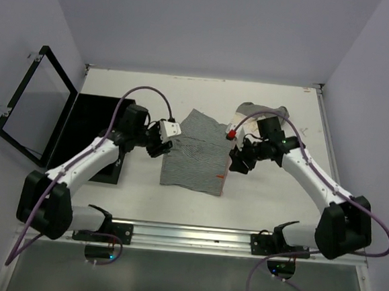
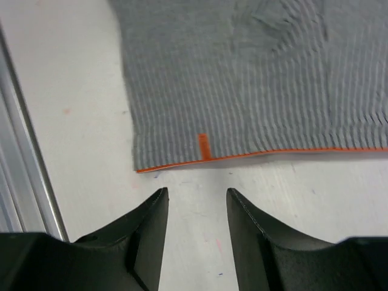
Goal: Roll the underwear
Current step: Fold the underwear
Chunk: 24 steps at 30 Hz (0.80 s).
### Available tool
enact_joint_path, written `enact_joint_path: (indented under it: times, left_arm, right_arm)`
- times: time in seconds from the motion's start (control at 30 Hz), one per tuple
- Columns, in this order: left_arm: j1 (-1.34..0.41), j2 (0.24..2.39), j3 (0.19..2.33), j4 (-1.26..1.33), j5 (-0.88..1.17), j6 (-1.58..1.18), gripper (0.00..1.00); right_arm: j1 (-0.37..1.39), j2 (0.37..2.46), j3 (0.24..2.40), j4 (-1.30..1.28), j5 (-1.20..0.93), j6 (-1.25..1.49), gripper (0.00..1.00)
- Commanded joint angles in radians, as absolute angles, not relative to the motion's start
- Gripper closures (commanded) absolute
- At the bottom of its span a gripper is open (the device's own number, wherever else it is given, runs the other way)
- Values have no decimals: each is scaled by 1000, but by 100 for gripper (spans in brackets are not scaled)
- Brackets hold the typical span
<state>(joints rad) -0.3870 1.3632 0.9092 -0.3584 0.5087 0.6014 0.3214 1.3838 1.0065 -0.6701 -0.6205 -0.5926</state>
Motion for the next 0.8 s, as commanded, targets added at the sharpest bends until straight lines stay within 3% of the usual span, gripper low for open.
enact_joint_path:
  times: [0.0,0.23,0.57,0.77]
  left_arm:
    - [-380,1275,813,-394,589,807,44]
    - [-380,1197,594,-313,635,943,44]
    - [-382,1175,506,-261,637,1043,43]
    - [-382,1163,508,-287,646,1081,43]
  right_arm:
    - [448,1287,907,-680,-596,-811,53]
    - [734,1252,735,-528,-404,-864,53]
    - [842,1328,686,-388,-285,-877,53]
    - [847,1361,652,-347,-242,-894,59]
